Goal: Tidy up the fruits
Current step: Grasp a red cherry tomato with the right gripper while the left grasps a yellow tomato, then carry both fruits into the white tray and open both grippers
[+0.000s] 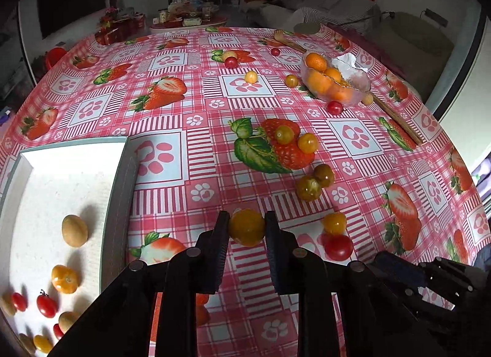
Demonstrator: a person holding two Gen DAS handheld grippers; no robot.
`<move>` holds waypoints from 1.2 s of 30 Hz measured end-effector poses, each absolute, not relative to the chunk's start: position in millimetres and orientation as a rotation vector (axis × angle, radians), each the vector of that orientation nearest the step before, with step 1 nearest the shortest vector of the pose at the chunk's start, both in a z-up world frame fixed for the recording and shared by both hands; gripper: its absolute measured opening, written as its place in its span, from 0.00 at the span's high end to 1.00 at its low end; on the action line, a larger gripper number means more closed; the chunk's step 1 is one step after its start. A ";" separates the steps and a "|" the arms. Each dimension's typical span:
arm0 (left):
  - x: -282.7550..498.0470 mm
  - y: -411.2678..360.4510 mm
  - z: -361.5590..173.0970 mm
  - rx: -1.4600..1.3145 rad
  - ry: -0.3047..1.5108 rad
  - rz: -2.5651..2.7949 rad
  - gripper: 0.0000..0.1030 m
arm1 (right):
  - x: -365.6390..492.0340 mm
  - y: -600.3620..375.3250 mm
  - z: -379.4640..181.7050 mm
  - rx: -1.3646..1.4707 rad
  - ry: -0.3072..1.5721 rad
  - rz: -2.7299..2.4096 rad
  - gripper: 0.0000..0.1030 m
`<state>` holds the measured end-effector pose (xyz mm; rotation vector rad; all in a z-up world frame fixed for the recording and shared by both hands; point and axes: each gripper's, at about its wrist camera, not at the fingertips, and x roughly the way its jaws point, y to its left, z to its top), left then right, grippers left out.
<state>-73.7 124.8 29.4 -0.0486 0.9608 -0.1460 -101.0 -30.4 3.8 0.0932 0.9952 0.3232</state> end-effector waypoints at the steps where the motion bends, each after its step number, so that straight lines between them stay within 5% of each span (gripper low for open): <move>1: -79.6 126.2 28.7 -0.049 0.961 -0.142 0.76 | -101.6 -31.0 4.0 0.095 0.995 0.324 0.82; 9: -116.7 137.5 20.9 -0.064 0.974 -0.088 0.76 | -96.1 -14.8 4.1 0.077 0.997 0.375 0.74; 36: -149.6 148.1 36.6 -0.074 0.922 -0.076 0.76 | -102.5 13.0 30.4 -0.044 0.958 0.384 0.77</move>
